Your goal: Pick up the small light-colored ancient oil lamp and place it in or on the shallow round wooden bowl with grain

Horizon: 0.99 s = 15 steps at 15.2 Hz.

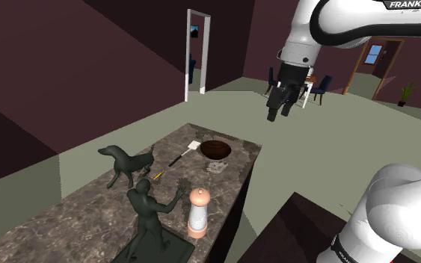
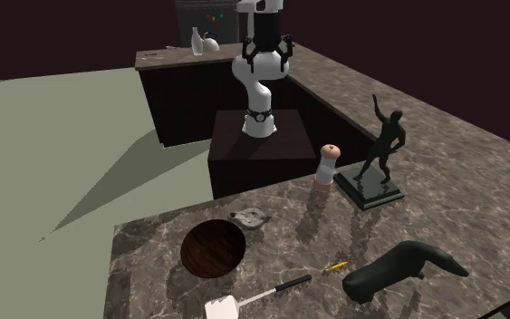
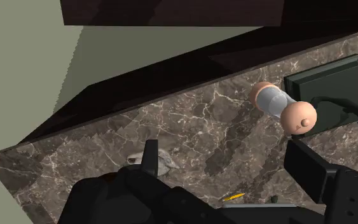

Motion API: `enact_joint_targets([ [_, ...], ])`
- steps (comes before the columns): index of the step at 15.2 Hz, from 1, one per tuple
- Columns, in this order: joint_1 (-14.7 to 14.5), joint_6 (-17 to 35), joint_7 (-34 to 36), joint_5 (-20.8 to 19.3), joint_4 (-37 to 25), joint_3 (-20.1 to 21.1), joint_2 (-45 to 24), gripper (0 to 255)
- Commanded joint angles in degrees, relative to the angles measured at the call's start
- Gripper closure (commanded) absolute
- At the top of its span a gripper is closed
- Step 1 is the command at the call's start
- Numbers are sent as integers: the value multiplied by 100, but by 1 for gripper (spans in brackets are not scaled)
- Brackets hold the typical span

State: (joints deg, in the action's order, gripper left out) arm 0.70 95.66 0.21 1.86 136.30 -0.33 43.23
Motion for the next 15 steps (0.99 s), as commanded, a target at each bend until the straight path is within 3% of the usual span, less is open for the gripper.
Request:
enact_joint_targets([
  [1, 0, 0, 0, 0, 0, 0, 0, 0],
  [8, -186, 1333, -1633, -412, 694, -671, -603, 0],
  [15, -433, 2737, -3275, -616, 876, -1345, -1773, 0],
])
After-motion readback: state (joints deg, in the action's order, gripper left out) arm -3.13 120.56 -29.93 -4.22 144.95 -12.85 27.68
